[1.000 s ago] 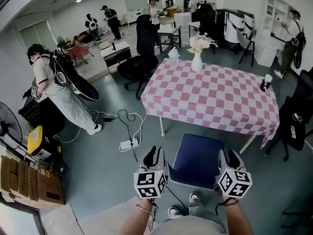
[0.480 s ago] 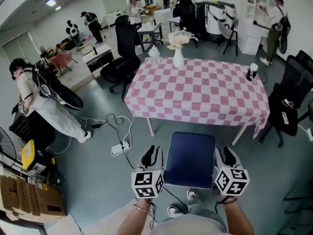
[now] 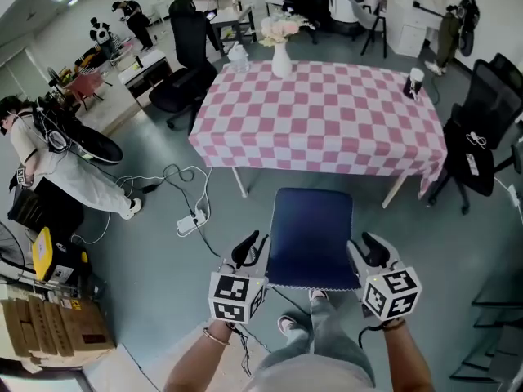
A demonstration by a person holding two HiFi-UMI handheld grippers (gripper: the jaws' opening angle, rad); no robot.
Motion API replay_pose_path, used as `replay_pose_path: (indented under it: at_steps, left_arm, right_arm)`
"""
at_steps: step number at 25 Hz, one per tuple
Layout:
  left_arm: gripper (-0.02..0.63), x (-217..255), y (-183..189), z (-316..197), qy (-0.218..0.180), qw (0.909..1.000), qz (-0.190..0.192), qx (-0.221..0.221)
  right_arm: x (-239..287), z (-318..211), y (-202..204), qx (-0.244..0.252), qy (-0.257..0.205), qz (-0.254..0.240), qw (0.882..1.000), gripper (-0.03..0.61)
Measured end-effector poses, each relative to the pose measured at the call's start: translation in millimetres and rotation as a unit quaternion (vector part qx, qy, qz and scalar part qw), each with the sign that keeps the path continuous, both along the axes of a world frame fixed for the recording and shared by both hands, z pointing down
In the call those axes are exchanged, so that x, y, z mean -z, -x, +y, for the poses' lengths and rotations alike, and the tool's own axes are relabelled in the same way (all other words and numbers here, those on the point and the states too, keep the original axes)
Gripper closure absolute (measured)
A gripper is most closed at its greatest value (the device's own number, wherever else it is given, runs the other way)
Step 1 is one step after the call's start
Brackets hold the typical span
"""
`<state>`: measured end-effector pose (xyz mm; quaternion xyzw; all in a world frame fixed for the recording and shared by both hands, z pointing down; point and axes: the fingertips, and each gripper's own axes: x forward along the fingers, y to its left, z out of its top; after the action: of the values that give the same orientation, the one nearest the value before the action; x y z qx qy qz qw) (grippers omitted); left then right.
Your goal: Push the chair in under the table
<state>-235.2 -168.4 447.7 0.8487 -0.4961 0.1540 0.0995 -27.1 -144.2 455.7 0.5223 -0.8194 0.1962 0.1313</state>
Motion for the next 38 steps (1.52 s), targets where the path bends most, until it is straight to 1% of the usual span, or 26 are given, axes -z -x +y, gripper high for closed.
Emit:
replay_pose_path:
  at_steps: [4,7,12,15,17,18,21,22,24,26,29,31,33,35,38]
  left_arm:
    - [0.529,-8,-18,19,0.015,0.9973,-0.035,-0.064]
    - [0.529,-19,-32,39,0.031,0.9909,-0.060,-0.117]
    - [0.528,-48,-46,70,0.070,0.9731,-0.105,-0.193]
    - [0.528,-69,-51,88,0.090,0.9586,-0.136,-0.233]
    - [0.528,-80,-55,98,0.095,0.9457,-0.164,-0.264]
    - [0.528,-84,-58,102,0.096,0.9394,-0.175,-0.279]
    - [0.522,-97,-66,110,0.107,0.9231,-0.191,-0.316]
    - [0.520,-101,-69,113,0.111,0.9179,-0.196,-0.327]
    - [0.518,-108,-73,117,0.113,0.9063,-0.211,-0.348]
    - [0.518,-115,-76,122,0.106,0.8913,-0.239,-0.370]
    - [0.518,-128,-78,124,0.082,0.8621,-0.298,-0.402]
    - [0.518,-134,-79,125,0.070,0.8463,-0.328,-0.414]
    - [0.518,-140,-80,125,0.069,0.8376,-0.341,-0.421]
    - [0.509,-148,-82,126,0.077,0.8332,-0.345,-0.425]
    - [0.499,-157,-87,125,0.087,0.8289,-0.347,-0.430]
  right_arm:
    - [-15,17,4,0.045,0.013,0.012,0.999,0.435]
    - [-24,31,8,0.080,0.023,0.016,0.996,0.435]
    - [-41,55,6,0.140,0.042,0.044,0.988,0.434]
    - [-53,71,3,0.180,0.060,0.070,0.979,0.434]
    - [-63,81,5,0.217,0.068,0.100,0.969,0.434]
    - [-68,87,6,0.239,0.070,0.121,0.961,0.434]
    - [-84,101,16,0.308,0.077,0.180,0.931,0.434]
    - [-89,105,19,0.325,0.079,0.194,0.922,0.434]
    - [-99,111,23,0.347,0.085,0.214,0.909,0.434]
    - [-106,114,27,0.362,0.086,0.229,0.899,0.434]
    - [-114,113,34,0.378,0.084,0.242,0.890,0.434]
    - [-119,111,35,0.384,0.086,0.257,0.883,0.434]
    - [-127,112,34,0.393,0.094,0.277,0.872,0.434]
    - [-135,113,35,0.406,0.104,0.289,0.861,0.434]
    - [-147,114,37,0.423,0.116,0.301,0.847,0.434]
